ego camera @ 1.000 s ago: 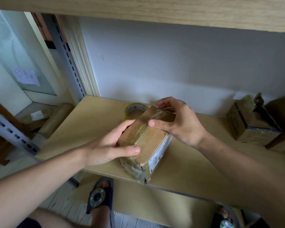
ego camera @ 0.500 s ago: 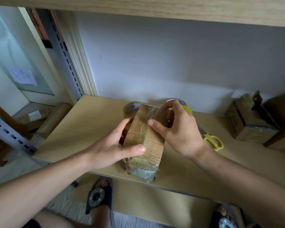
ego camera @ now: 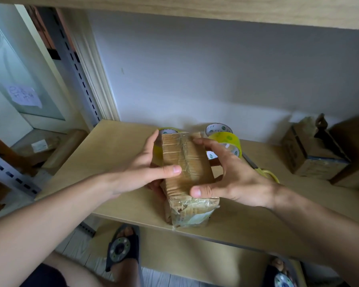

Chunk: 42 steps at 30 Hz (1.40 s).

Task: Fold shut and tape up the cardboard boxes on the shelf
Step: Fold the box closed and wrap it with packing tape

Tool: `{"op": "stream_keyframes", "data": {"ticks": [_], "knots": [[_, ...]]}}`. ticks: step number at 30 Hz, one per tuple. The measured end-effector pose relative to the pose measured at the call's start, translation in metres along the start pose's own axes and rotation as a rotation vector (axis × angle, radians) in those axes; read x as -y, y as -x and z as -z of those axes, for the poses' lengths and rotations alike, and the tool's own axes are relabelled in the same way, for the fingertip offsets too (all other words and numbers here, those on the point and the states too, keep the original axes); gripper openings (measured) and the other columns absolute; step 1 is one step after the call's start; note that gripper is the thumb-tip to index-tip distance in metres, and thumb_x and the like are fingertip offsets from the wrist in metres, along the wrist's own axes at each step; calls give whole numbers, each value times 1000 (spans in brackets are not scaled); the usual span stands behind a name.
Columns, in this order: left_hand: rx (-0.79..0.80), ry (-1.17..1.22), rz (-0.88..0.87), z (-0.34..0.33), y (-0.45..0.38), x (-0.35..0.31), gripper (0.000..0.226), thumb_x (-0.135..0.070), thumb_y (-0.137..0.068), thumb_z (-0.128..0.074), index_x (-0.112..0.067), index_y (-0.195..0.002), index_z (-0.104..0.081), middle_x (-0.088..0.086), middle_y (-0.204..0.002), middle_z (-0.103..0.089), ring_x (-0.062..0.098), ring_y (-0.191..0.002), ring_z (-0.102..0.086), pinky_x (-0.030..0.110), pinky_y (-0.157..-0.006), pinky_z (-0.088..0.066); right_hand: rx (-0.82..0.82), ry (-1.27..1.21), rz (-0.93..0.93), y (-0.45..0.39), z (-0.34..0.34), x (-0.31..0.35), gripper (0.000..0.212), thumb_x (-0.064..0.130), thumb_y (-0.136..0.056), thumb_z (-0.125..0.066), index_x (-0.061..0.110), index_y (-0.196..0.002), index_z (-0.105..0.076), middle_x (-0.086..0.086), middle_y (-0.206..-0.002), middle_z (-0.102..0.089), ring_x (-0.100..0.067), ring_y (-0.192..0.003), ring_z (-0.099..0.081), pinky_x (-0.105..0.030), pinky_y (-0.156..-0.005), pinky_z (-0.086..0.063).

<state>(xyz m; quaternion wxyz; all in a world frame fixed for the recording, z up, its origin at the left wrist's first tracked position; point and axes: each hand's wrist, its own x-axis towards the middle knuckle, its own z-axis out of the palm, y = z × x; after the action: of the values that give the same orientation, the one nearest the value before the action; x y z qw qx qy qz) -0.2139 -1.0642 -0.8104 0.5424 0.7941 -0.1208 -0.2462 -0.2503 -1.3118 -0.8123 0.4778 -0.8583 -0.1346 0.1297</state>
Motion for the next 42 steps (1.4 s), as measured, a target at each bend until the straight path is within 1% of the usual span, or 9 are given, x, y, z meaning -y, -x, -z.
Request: {"op": "stream_keyframes", "data": {"ticks": [4,12,14,18,22,27,32,38,42], "knots": [[-5,-15,-15,-1,-9,-4,74,-55,-78,-75,-61,-136,-30,-40,-107,-66,-15,-101,-63,10,-76,-53,3,-83,4,2,-1,4,120,56,-57,-94,44,-155,-26,23,-139,-48,2,-112,-60,-16,-89,-53],[-65,55,-56,-5,-16,6,71,-44,-81,-81,-47,-139,-41,-24,-119,-69,-7,-111,-63,9,-76,-51,-35,-273,-57,-10,-6,11,131,25,-68,-91,46,-161,-1,23,-157,-32,18,-96,-63,-9,-78,-53],[-88,67,-60,-5,-17,8,59,-41,-88,-75,-43,-138,-44,-21,-117,-70,-3,-111,-64,12,-77,-52,-47,-262,-75,-15,-6,11,128,20,-72,-91,43,-162,-3,33,-146,-34,16,-110,-59,-12,-89,-52],[-140,46,-54,-4,-20,12,43,-47,-92,-67,-42,-130,-48,-20,-111,-72,4,-108,-66,31,-90,-52,-103,-190,-112,-24,-5,16,133,36,-64,-97,38,-163,-10,21,-156,-36,-8,-139,-46,-31,-114,-43],[-172,27,-82,-4,-22,14,31,-45,-97,-64,-40,-124,-49,-22,-103,-71,1,-97,-65,33,-86,-50,-117,-218,-165,-26,-4,16,126,27,-66,-94,35,-163,-14,29,-112,-54,28,-86,-57,-1,-73,-48],[-226,-35,-109,-7,-29,13,15,-47,-99,-57,-37,-109,-51,-22,-87,-66,9,-87,-60,34,-78,-45,-89,-192,-228,-28,3,18,122,32,-65,-94,41,-160,-18,21,-101,-56,7,-88,-60,-13,-65,-54],[-113,-79,-105,-3,-39,-9,11,-32,-103,-55,-23,-109,-51,3,-87,-59,17,-75,-57,33,-68,-48,-66,-185,-294,-27,11,11,108,51,-41,-99,44,-134,-44,8,-99,-75,-16,-90,-76,-50,-72,-64],[-22,-173,-72,8,-45,-19,4,-18,-105,-53,-15,-103,-51,0,-87,-58,10,-76,-58,24,-65,-48,-153,-174,-306,-36,12,13,76,42,-57,-98,31,-115,-50,2,-101,-70,-21,-92,-74,-51,-71,-65],[-40,-183,-84,7,-47,-19,5,-17,-105,-54,-17,-100,-52,-2,-85,-57,1,-67,-57,20,-61,-46,-213,-197,-297,-45,12,13,69,39,-58,-98,24,-109,-54,2,-95,-69,-18,-83,-69,-36,-62,-58]]}}
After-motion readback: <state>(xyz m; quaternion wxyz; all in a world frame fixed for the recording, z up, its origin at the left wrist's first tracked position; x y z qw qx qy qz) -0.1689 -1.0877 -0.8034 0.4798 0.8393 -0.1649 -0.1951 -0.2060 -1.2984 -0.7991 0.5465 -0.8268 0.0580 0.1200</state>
